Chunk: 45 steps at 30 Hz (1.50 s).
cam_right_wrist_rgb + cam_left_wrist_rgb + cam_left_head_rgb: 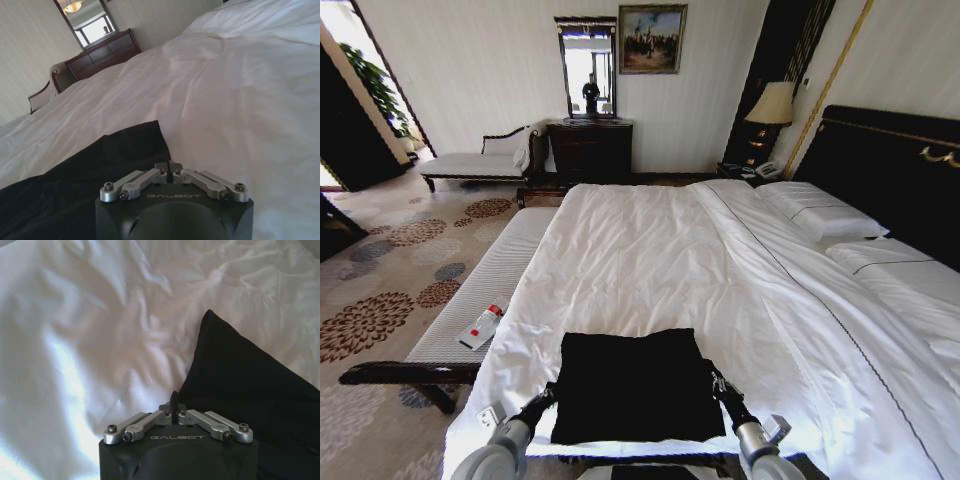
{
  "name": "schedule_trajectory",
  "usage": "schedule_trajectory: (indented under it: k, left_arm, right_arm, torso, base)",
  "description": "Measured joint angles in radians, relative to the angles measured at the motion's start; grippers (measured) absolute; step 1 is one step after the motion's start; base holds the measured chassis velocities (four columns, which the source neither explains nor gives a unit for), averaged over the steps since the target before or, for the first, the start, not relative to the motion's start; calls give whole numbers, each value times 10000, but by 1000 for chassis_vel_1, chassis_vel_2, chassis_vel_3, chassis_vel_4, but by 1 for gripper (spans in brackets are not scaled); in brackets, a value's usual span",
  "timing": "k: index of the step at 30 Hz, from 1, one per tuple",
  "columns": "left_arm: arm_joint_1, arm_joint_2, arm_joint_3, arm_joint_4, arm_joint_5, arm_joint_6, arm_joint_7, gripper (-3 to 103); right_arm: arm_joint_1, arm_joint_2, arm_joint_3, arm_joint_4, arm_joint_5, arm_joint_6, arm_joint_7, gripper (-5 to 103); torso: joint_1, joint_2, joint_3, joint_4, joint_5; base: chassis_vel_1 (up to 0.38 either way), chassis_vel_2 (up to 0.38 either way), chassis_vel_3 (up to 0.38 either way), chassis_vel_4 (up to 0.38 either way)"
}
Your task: Fold the clothes on the bed.
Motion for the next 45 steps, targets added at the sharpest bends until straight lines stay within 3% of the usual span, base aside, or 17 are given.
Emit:
schedule_trajectory:
  k: [9,14,20,21,24,27,31,33,35,36,39,41,45]
  left_arm:
    - [196,-196,2,64,140,-210,108,0]
    - [259,-278,19,-171,243,-453,255,10]
    - [503,-294,-195,-1271,157,-701,791,36]
    - [503,-294,-195,-1271,157,-701,791,36]
    - [603,-287,-401,-1944,1,-755,999,53]
    - [455,-311,-558,-2093,-140,-876,965,58]
    - [-361,-408,-936,-1851,-642,-986,450,74]
    - [-983,-522,-1241,-1406,-907,-988,187,85]
    - [-1139,-562,-1318,-1238,-915,-988,134,85]
    - [-1317,-618,-1452,-935,-897,-998,71,96]
    - [-1416,-659,-1629,-559,-757,-1061,47,98]
    - [-1396,-672,-1793,-272,-673,-1108,46,100]
    - [-1274,-694,-1972,-93,-626,-1155,45,100]
  right_arm:
    - [-210,131,-99,-62,-404,189,130,0]
    - [-272,145,-75,44,-599,373,83,2]
    - [-654,23,148,963,-617,617,-58,28]
    - [-654,23,148,963,-617,617,-58,28]
    - [-801,-38,299,1737,-512,626,206,44]
    - [-623,-66,330,1887,-293,587,287,50]
    - [395,-128,268,1326,312,309,265,67]
    - [1422,-176,102,583,989,-99,47,78]
    - [1752,-182,26,328,1221,-244,-67,78]
    - [2247,-189,-87,-106,1574,-491,-372,88]
    - [2767,-219,-190,-665,1868,-800,-971,94]
    - [3137,-245,-241,-1233,1994,-987,-1830,99]
    - [3483,-260,-283,-1901,2110,-1141,-2721,100]
  torso:
    - [0,0,0,0,0]
    - [0,-1,0,1,0]
    - [0,0,1,1,0]
    - [0,0,1,1,0]
    - [0,-1,0,0,-1]
    - [0,0,0,-1,0]
    - [0,-1,1,-2,0]
    - [2,-2,2,-1,3]
    - [3,-3,2,4,1]
    - [5,-3,3,3,2]
    - [5,-4,3,2,0]
    - [4,-3,3,1,0]
    - [2,-2,2,1,0]
  base:
    - [0,0,0,0]
    - [0,0,0,0]
    - [0,0,0,0]
    - [0,0,0,0]
    - [0,0,0,0]
    - [0,0,0,0]
    - [0,0,0,0]
    - [0,0,0,0]
    - [0,0,0,0]
    - [0,0,0,0]
    - [0,0,0,0]
    - [0,0,0,0]
    - [0,0,0,0]
